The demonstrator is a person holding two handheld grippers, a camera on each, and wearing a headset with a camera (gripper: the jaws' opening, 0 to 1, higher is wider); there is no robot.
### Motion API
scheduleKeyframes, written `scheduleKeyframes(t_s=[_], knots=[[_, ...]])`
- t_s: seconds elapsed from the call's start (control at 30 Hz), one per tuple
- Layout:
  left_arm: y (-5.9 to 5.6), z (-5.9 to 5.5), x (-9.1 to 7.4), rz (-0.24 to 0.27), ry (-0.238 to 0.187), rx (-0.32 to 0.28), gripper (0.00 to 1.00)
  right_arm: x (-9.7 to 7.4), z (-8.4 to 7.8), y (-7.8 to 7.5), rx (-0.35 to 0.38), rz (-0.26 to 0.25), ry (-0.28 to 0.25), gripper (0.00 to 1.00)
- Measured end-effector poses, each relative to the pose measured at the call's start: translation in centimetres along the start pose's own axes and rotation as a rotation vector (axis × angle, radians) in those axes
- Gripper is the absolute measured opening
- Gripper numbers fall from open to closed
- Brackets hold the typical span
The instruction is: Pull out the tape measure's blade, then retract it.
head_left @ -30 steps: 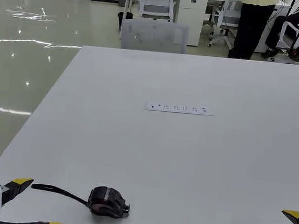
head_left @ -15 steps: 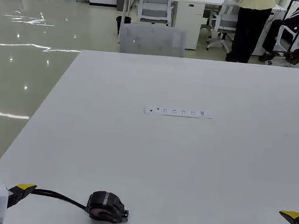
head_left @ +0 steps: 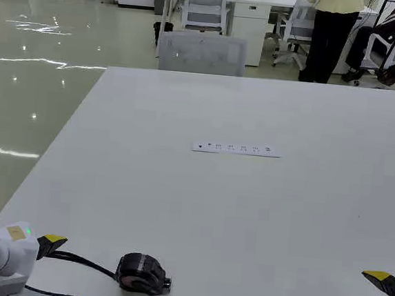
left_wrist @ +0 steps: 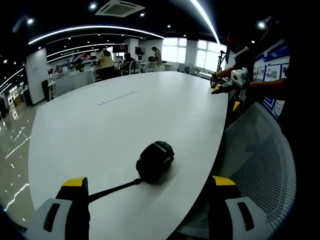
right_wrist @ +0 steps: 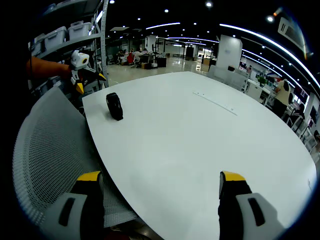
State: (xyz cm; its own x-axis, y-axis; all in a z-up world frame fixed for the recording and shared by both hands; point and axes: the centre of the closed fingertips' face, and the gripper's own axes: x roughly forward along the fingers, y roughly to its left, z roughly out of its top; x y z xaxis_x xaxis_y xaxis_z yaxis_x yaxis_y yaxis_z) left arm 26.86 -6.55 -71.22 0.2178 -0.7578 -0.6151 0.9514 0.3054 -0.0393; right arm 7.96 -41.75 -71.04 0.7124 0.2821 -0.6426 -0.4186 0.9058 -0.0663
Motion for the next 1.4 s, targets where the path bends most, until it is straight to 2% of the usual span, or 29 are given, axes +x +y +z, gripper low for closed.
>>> scheduleKeyframes(t_s=[0.07, 0.17, 0.4, 0.5, 0.73, 0.83, 0.93, 1.13, 1.33, 1.4], knots=[[0.0, 0.1, 0.4, -0.012, 0.012, 0.034, 0.96, 0.2, 0.2, 0.1, -0.004, 0.004, 0.001, 0.98], [0.3, -0.1, 1.0, -0.028, 0.062, 0.112, 0.94, 0.4, 0.5, 0.1, 0.002, 0.011, -0.003, 0.98], [0.5, 0.5, 2.2, -0.072, 0.102, 0.177, 0.94, 0.8, 0.6, 0.1, -0.026, 0.017, 0.013, 0.97], [0.7, 0.5, 2.8, -0.085, 0.145, 0.277, 0.87, 1.0, 0.8, 0.2, -0.021, 0.026, 0.016, 0.98], [0.0, 0.5, 4.4, -0.132, 0.196, 0.347, 0.85, 1.8, 1.4, 1.1, -0.034, 0.053, 0.01, 0.98], [-0.8, 0.5, 5.1, -0.175, 0.222, 0.421, 0.85, 2.4, 1.8, 1.6, -0.06, 0.068, 0.007, 0.98], [-0.9, 0.2, 5.5, -0.189, 0.26, 0.476, 0.85, 3.0, 2.3, 1.8, -0.073, 0.082, 0.01, 0.99], [-1.3, 0.8, 6.9, -0.228, 0.271, 0.517, 0.81, 3.9, 3.8, 2.6, -0.114, 0.117, -0.013, 1.0], [-1.2, 1.4, 8.3, -0.217, 0.291, 0.535, 0.81, 5.3, 4.8, 2.9, -0.161, 0.145, -0.01, 1.0], [-1.4, 1.2, 8.6, -0.229, 0.305, 0.535, 0.81, 5.8, 5.1, 2.9, -0.168, 0.15, -0.016, 1.0]])
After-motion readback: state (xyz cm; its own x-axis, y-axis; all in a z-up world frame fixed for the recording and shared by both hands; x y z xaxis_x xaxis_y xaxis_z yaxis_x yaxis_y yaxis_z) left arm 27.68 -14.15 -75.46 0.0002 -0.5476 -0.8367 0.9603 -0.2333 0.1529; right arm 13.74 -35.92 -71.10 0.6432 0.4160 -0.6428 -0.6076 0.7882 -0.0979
